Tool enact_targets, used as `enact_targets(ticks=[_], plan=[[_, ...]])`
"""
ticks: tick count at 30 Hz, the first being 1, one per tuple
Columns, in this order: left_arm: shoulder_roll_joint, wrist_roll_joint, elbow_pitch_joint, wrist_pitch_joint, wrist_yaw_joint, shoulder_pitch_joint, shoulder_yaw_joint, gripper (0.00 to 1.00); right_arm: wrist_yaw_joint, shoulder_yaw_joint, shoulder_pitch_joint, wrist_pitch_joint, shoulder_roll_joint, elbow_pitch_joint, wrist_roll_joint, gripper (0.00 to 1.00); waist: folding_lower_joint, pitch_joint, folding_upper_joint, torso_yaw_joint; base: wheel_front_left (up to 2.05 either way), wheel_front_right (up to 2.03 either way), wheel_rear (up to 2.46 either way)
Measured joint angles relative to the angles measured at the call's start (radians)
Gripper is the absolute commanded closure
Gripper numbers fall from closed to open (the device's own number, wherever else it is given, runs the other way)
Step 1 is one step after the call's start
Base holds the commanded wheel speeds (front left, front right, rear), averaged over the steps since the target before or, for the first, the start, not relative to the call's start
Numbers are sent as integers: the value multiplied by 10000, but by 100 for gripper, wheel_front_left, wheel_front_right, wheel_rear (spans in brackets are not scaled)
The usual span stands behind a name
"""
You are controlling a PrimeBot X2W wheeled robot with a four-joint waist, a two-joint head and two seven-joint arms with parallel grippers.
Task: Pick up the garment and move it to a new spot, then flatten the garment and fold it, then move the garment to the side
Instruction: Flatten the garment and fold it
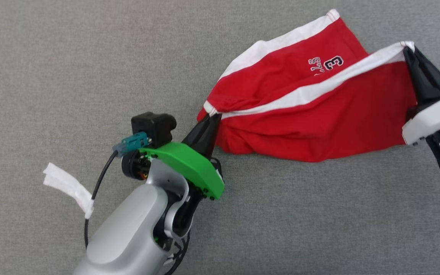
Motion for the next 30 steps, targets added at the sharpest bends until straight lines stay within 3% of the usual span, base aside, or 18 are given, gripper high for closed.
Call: enact_targets(ticks=[4,11,27,29,30], plan=[[-617,-184,1124,-102,48,-796,238,100,0,447,-1445,-35,-59,1137,6,100,0,680,0,174,0,0,0],[-1012,-286,2299,-491,100,-1980,512,100,0,1373,-3133,-267,-207,2702,-15,100,1,1414,0,568,0,0,0],[-1227,-848,3122,-903,-15,-2652,-290,99,0,2736,-5065,-1164,-295,4939,178,100,1,1546,0,1260,0,0,0],[-1229,-947,3103,-1020,4,-2703,-368,84,0,2817,-5240,-1229,-272,5195,178,100,1,1557,0,1306,0,0,0],[-1229,-970,3089,-1081,44,-2737,-410,67,0,2838,-5329,-1275,-251,5327,176,100,1,1571,0,1320,0,0,0]])
